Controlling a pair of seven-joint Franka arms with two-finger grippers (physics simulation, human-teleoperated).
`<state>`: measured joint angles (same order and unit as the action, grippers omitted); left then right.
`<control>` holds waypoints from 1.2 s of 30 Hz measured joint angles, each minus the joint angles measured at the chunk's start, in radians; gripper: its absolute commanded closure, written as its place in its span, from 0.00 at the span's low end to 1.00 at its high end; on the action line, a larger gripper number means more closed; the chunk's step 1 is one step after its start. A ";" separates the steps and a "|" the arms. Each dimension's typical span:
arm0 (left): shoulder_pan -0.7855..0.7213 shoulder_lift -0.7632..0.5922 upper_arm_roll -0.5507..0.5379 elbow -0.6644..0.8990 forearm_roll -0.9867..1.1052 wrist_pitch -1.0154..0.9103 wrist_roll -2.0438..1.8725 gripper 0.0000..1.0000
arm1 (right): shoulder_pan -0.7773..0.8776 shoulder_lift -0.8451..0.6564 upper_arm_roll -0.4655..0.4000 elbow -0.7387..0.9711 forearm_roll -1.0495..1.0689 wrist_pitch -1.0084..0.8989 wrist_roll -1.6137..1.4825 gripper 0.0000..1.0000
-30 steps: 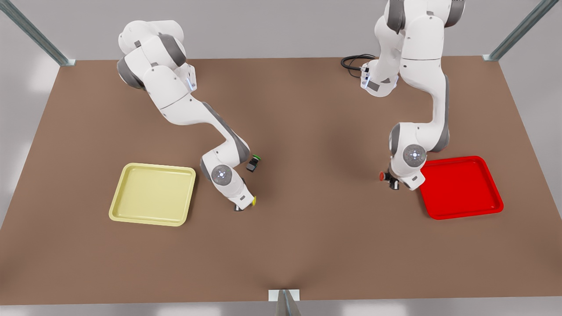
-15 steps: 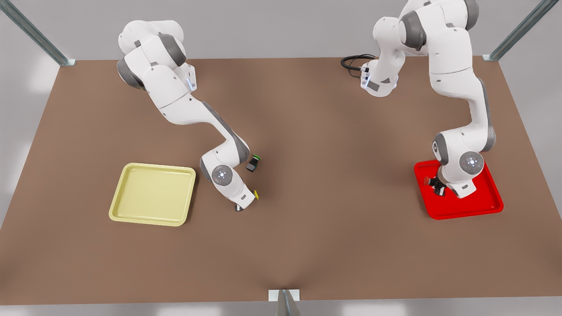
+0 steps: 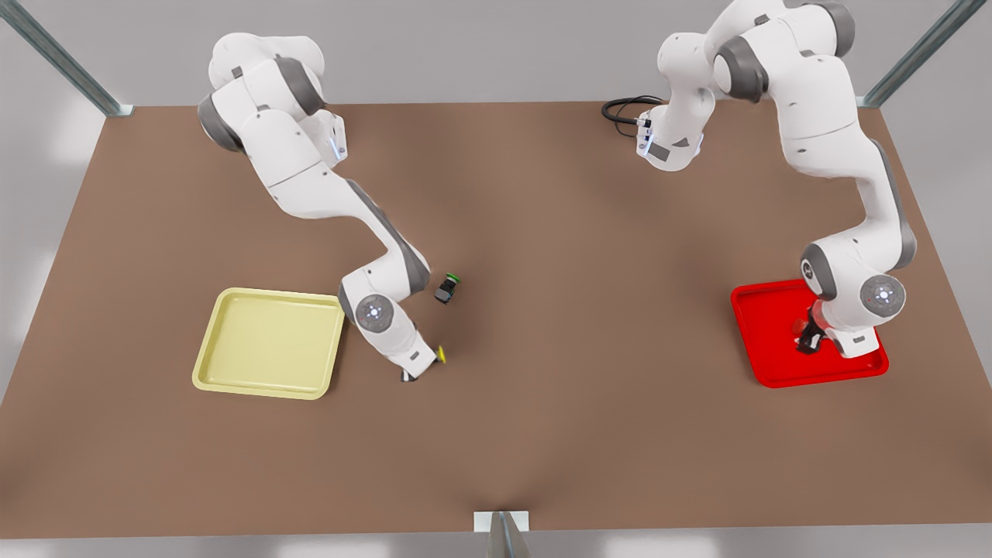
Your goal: Place the switches on the corresponding trays according to their colors
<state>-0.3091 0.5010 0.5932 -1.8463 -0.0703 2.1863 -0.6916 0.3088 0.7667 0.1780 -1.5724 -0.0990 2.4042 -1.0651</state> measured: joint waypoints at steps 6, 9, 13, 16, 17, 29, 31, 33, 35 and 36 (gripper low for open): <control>-0.005 -0.069 -0.216 0.247 -0.006 -0.177 0.345 0.00 | -0.107 -0.162 -0.006 -0.196 0.003 0.013 -0.018 0.46; 0.032 -0.131 -0.412 0.351 0.008 -0.311 0.584 0.00 | -0.151 -0.218 -0.028 -0.268 0.003 0.016 -0.068 0.46; 0.150 -0.240 -0.640 0.352 0.121 -0.404 0.645 0.00 | -0.212 -0.267 -0.065 -0.315 0.004 0.016 -0.165 0.46; 0.219 -0.273 -0.746 0.352 0.201 -0.419 0.653 0.00 | -0.264 -0.320 -0.105 -0.381 0.004 0.014 -0.269 0.46; 0.221 -0.288 -0.747 0.351 0.220 -0.432 0.656 0.00 | -0.276 -0.330 -0.122 -0.393 0.004 0.013 -0.303 0.46; 0.219 -0.306 -0.747 0.338 0.280 -0.436 0.646 0.00 | -0.305 -0.381 -0.158 -0.409 0.010 0.001 -0.384 0.00; 0.218 -0.313 -0.747 0.337 0.281 -0.436 0.646 0.00 | -0.302 -0.432 -0.154 -0.351 0.025 -0.090 -0.335 0.00; 0.219 -0.321 -0.747 0.337 0.281 -0.446 0.647 0.00 | -0.301 -0.493 -0.130 -0.218 0.027 -0.349 -0.083 0.00; 0.218 -0.320 -0.747 0.337 0.281 -0.447 0.647 0.00 | -0.299 -0.526 -0.096 -0.031 0.014 -0.644 0.319 0.00; 0.219 -0.320 -0.747 0.337 0.281 -0.447 0.647 0.00 | -0.300 -0.528 -0.091 0.073 0.018 -0.776 0.521 0.00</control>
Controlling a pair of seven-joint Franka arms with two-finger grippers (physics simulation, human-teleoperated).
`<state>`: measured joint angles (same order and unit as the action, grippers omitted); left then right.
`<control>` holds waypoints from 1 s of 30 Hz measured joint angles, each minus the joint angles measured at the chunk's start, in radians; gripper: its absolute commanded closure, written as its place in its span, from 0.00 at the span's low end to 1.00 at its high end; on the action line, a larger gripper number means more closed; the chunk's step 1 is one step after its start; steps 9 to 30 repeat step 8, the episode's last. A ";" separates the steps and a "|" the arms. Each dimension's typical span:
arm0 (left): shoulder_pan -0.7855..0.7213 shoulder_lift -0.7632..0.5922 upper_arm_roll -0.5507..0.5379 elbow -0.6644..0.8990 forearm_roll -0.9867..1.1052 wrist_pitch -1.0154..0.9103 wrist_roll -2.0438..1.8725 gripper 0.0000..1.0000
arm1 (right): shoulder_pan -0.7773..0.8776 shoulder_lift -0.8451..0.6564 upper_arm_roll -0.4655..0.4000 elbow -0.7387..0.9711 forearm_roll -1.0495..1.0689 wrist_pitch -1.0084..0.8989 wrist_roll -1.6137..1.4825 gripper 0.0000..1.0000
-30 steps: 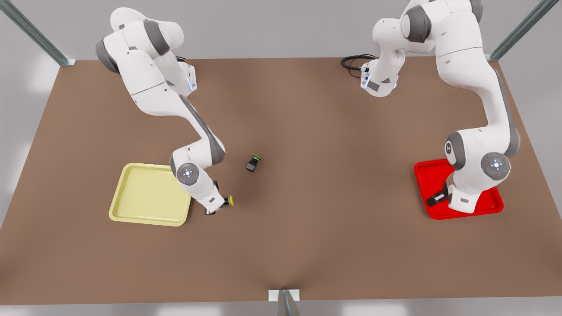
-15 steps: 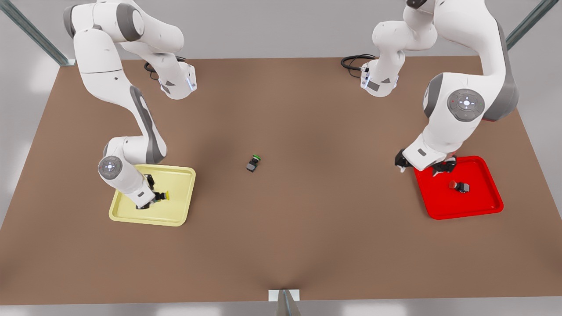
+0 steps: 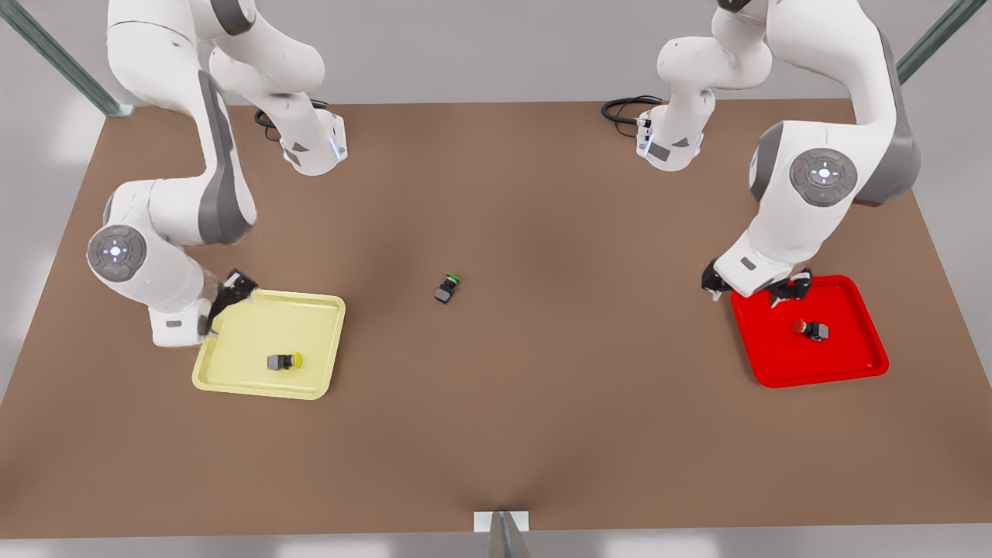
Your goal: Place the switches on the corresponding trays according to their colors
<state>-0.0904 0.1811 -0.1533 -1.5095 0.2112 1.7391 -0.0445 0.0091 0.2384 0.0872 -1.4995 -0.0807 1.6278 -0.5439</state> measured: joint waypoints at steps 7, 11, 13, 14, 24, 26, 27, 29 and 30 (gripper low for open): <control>0.000 0.000 0.000 0.001 0.000 -0.001 0.000 0.00 | -0.112 -0.147 -0.026 0.050 0.003 -0.120 0.510 0.00; 0.000 0.000 0.000 0.001 0.000 -0.002 0.000 0.00 | -0.098 -0.143 -0.026 0.050 0.003 -0.119 0.510 0.00; 0.000 0.000 0.000 0.001 0.000 -0.002 0.000 0.00 | -0.098 -0.143 -0.026 0.050 0.003 -0.119 0.510 0.00; 0.000 0.000 0.000 0.001 0.000 -0.002 0.000 0.00 | -0.098 -0.143 -0.026 0.050 0.003 -0.119 0.510 0.00; 0.000 0.000 0.000 0.001 0.000 -0.002 0.000 0.00 | -0.098 -0.143 -0.026 0.050 0.003 -0.119 0.510 0.00; 0.000 0.000 0.000 0.001 0.000 -0.002 0.000 0.00 | -0.098 -0.143 -0.026 0.050 0.003 -0.119 0.510 0.00; 0.000 0.000 0.000 0.001 0.000 -0.002 0.000 0.00 | -0.098 -0.143 -0.026 0.050 0.003 -0.119 0.510 0.00; 0.000 0.000 0.000 0.001 0.000 -0.002 0.000 0.00 | -0.098 -0.143 -0.026 0.050 0.003 -0.119 0.510 0.00; 0.000 0.000 0.000 0.001 0.000 -0.002 0.000 0.00 | -0.098 -0.143 -0.026 0.050 0.003 -0.119 0.510 0.00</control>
